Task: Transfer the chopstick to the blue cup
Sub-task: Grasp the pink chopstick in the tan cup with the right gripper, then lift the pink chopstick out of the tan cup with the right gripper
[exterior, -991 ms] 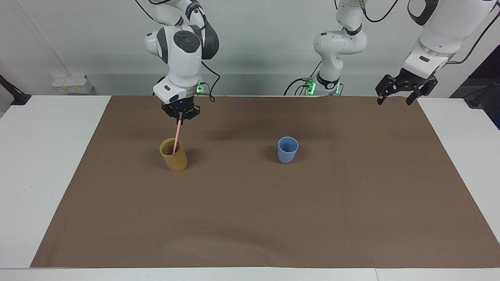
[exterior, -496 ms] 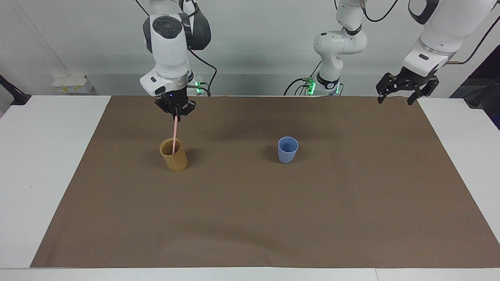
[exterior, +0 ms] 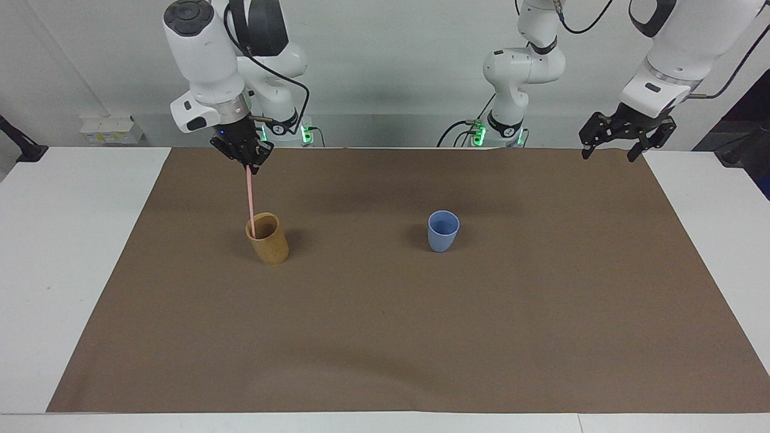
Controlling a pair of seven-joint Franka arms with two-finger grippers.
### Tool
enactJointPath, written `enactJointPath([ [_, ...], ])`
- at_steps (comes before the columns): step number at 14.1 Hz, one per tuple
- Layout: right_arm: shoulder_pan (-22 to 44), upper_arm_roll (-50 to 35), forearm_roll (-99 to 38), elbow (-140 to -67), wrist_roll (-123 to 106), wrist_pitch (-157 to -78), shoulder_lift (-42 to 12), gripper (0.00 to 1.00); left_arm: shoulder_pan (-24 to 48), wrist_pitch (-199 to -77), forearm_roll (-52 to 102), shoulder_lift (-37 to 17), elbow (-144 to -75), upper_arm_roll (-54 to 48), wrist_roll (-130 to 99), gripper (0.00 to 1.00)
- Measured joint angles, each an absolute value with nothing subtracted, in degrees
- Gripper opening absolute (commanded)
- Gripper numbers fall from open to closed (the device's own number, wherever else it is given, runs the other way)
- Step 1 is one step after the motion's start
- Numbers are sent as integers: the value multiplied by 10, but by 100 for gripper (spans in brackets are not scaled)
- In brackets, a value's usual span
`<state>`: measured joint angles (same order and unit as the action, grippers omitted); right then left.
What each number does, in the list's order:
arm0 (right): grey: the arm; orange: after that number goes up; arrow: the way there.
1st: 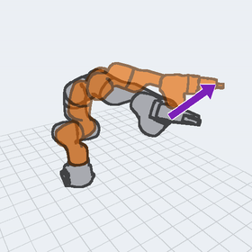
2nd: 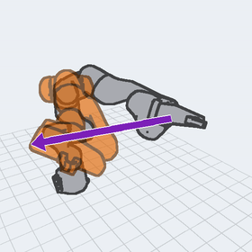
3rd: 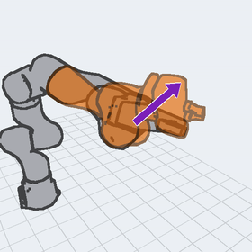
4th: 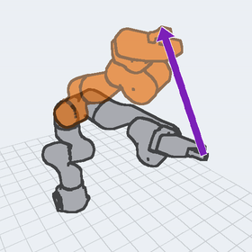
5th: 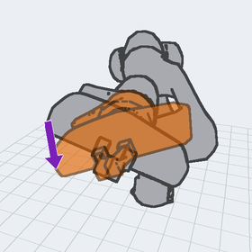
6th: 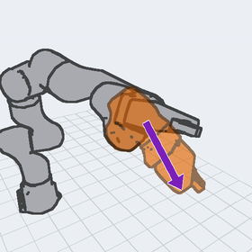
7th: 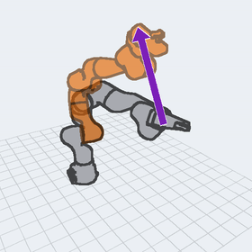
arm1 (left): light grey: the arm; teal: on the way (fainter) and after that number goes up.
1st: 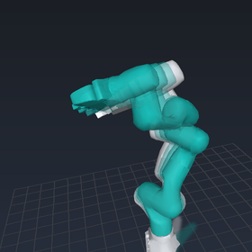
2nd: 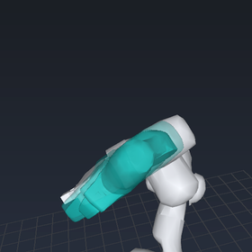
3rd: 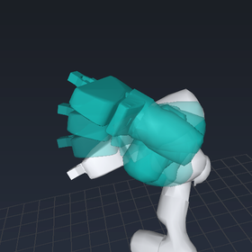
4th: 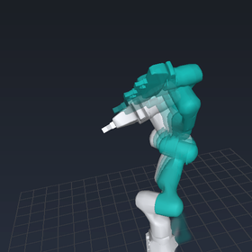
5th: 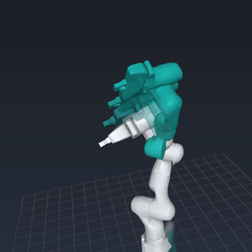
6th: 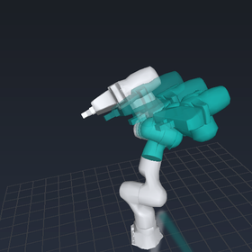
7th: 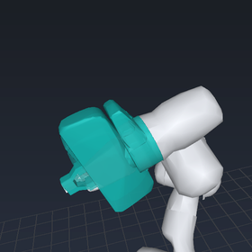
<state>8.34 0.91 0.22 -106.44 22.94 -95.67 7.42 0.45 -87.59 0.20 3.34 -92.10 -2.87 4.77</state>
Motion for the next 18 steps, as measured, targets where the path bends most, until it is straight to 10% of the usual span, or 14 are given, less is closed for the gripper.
enactJointPath([
  [18,137,-84,-213,-907,593,-911,74,0,5,-876,2,33,-921,-29,48,100],
])
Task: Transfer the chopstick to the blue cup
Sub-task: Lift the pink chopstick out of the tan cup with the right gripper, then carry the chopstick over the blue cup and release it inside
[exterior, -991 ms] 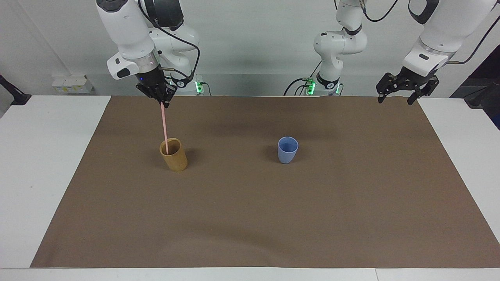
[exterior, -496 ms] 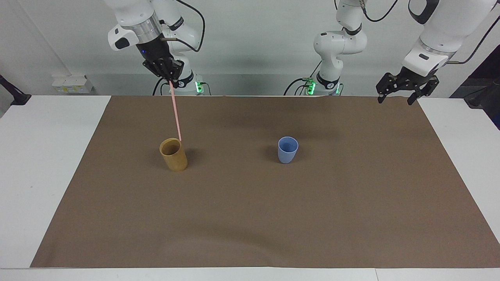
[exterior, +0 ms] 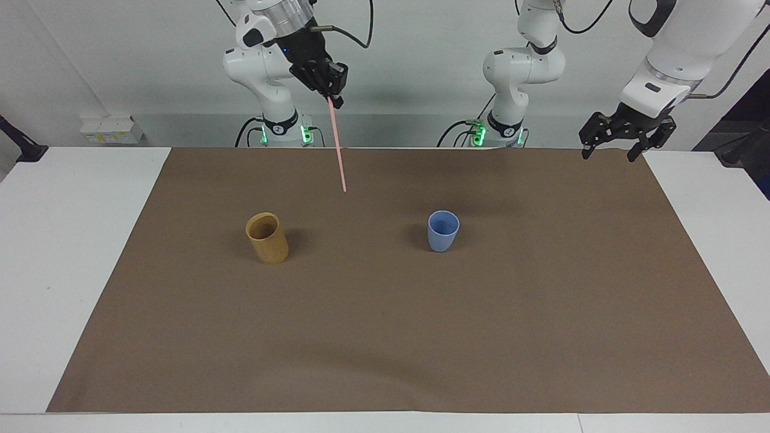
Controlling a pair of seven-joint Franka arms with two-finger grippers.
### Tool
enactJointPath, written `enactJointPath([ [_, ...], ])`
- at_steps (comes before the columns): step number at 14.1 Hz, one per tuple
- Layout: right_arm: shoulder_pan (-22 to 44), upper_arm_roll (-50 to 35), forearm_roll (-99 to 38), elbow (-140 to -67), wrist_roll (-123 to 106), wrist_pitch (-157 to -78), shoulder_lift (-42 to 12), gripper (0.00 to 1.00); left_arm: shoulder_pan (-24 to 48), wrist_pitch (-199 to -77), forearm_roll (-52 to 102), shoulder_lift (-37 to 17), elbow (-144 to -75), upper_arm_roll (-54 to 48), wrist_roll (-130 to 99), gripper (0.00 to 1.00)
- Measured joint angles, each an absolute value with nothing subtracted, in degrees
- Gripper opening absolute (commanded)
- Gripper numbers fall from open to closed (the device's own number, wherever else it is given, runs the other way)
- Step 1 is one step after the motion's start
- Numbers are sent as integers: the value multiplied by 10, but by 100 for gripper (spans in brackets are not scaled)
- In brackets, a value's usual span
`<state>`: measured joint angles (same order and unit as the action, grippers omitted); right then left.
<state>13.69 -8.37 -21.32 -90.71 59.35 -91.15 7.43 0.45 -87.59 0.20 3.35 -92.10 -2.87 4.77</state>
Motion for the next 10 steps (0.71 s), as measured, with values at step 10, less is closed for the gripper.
enactJointPath([
  [10,295,-99,-188,-733,818,-1016,-158,0,5,-876,2,33,-921,-29,48,100],
])
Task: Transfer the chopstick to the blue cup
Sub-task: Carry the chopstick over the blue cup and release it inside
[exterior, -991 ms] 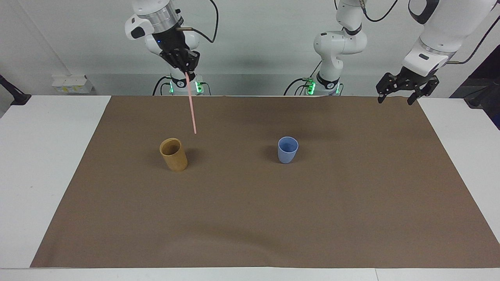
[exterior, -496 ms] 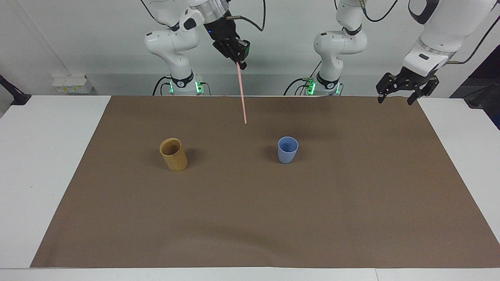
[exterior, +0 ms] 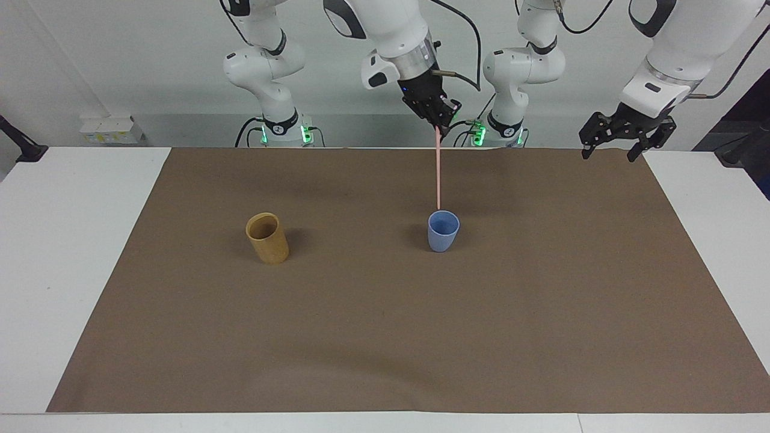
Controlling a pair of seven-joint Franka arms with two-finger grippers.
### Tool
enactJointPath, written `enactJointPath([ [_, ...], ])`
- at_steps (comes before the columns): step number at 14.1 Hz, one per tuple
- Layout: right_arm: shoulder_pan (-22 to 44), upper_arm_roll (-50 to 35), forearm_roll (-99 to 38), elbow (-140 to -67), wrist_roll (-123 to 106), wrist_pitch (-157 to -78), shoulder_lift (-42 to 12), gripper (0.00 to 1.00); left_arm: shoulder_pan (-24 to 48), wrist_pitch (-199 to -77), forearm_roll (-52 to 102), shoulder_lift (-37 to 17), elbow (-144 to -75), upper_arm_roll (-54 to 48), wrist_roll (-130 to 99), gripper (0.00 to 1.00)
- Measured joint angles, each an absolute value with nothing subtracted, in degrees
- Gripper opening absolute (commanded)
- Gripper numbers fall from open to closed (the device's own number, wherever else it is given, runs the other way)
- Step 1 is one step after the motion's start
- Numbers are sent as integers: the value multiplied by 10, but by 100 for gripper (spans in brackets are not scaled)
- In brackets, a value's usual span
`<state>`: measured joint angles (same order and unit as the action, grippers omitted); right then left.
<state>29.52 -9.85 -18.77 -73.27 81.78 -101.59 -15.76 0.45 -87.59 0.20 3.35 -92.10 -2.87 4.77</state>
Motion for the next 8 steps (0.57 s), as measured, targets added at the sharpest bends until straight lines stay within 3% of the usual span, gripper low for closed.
enactJointPath([
  [8,312,-99,-176,-728,829,-1019,-190,0,5,-876,2,33,-921,-29,48,100],
])
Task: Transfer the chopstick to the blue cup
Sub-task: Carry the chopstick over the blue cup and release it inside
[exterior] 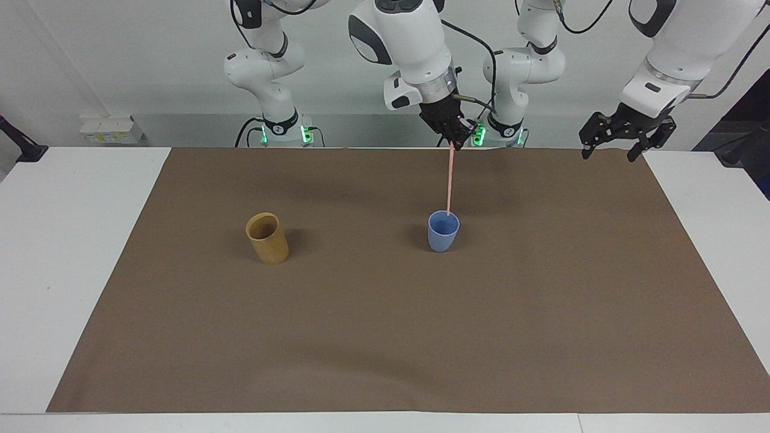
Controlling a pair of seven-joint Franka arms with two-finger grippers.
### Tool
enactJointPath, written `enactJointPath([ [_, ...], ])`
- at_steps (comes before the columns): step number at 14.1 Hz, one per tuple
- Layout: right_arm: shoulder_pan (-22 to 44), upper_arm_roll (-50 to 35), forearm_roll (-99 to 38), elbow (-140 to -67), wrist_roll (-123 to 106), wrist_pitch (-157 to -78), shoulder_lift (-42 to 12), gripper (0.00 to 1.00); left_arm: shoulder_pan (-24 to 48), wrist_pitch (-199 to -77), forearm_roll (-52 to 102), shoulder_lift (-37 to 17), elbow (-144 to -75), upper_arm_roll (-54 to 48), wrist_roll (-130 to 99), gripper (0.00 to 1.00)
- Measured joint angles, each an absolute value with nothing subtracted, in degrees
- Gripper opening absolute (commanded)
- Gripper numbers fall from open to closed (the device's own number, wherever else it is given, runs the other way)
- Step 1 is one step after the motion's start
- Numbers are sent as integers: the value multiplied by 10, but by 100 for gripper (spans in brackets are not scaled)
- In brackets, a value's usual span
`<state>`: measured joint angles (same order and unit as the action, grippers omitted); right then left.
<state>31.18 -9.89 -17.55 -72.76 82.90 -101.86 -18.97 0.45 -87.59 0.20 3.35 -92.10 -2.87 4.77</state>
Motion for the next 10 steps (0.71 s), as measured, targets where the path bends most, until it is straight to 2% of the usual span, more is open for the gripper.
enactJointPath([
  [10,313,-100,-165,-801,807,-1119,-224,0,5,-876,2,33,-921,-29,48,100],
])
